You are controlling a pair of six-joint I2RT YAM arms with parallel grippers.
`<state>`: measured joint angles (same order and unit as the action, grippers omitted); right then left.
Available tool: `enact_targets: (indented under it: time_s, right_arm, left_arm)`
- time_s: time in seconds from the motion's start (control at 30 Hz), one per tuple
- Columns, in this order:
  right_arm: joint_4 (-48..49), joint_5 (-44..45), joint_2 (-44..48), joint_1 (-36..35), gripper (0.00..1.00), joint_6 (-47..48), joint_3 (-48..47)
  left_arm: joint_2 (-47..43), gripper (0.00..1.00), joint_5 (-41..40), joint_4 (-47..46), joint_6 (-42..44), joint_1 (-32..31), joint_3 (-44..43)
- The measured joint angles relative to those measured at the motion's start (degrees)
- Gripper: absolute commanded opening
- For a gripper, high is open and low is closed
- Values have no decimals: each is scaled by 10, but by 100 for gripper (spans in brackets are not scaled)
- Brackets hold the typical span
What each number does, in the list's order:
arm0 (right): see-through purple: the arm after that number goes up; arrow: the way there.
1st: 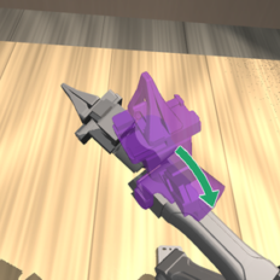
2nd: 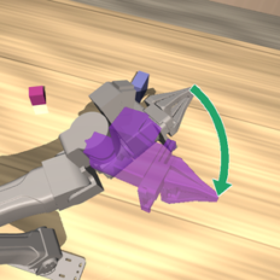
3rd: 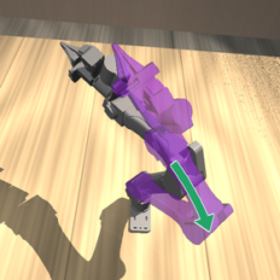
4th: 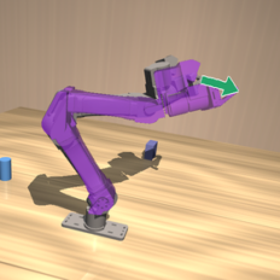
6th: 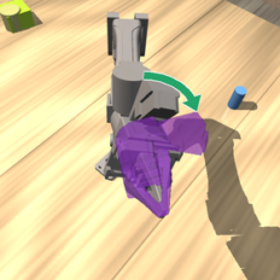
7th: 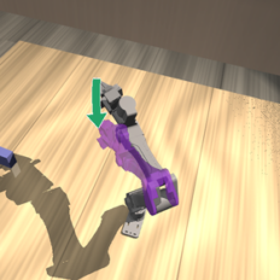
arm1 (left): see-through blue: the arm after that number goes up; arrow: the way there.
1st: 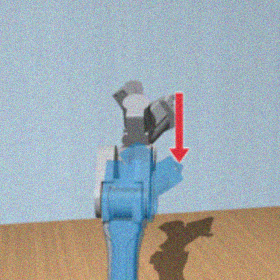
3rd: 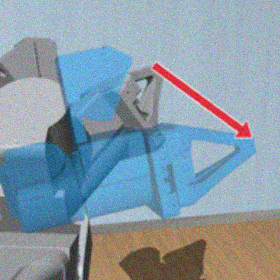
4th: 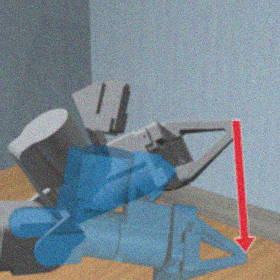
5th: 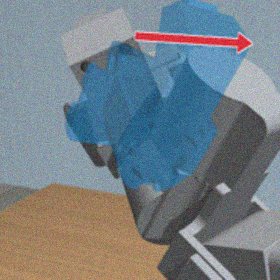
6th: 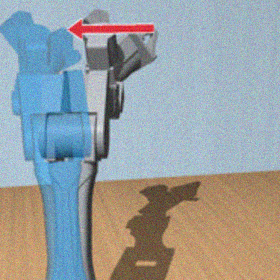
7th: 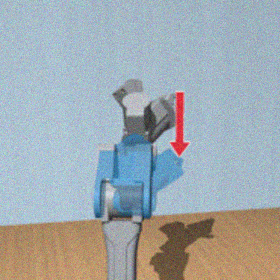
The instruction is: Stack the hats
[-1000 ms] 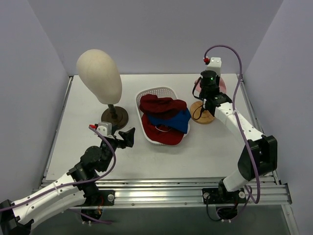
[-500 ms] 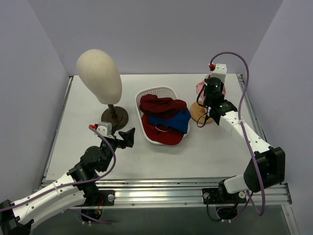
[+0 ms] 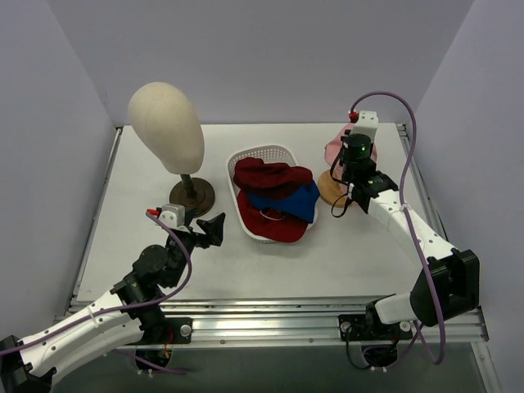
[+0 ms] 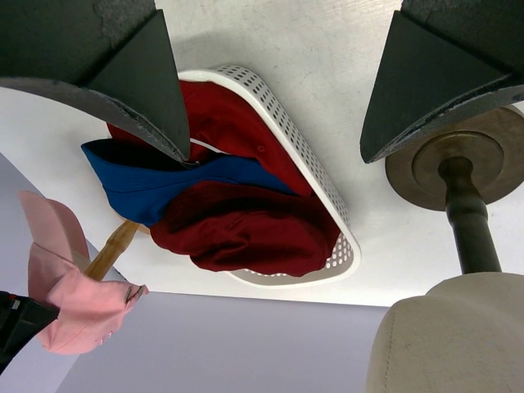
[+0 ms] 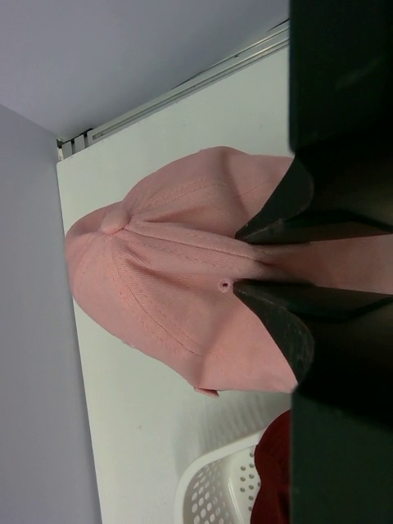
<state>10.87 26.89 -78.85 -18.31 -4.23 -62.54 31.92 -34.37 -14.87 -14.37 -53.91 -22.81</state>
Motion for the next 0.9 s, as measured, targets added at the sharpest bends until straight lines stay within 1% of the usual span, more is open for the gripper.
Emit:
enact_targets:
  time_s: [0.2,0.47,0.6,0.9]
  right_arm:
    - [-9,-2,1,0,38,-10,0]
    - [-48,13,19,0,42,-56,0]
    - [-66,11,31,0,49,-83,0]
    - [-132,28,39,7,56,-150,-11]
  left_arm:
    - [0,94,0,0,0,0,0]
    - [1,94,0,0,0,0,0]
    - [1,94,0,0,0,0,0]
    - [1,94,-1,0,0,0,0]
